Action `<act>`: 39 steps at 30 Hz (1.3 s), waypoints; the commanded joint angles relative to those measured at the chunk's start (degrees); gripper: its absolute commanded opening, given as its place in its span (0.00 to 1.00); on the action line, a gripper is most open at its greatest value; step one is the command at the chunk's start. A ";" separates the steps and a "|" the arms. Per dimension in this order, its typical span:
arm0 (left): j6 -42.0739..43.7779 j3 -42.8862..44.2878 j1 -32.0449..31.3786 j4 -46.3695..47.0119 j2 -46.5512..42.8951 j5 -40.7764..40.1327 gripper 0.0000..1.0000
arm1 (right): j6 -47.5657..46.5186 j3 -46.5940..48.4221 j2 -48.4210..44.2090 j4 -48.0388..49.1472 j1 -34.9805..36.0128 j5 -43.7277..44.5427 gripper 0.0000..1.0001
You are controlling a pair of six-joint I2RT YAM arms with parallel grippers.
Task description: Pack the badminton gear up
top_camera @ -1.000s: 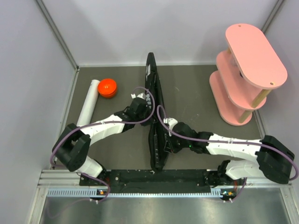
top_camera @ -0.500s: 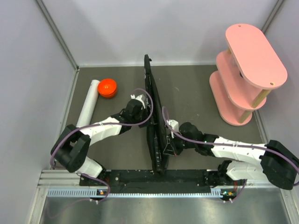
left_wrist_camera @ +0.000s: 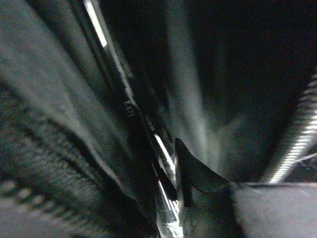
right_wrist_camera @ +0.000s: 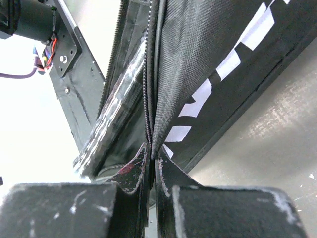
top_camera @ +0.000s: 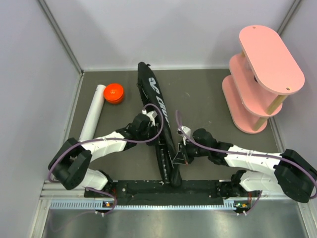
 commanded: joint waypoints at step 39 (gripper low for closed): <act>1.49 3.43 -6.49 -6.09 -14.50 -21.43 0.73 | 29.59 -4.29 16.97 41.27 -5.08 -21.34 0.00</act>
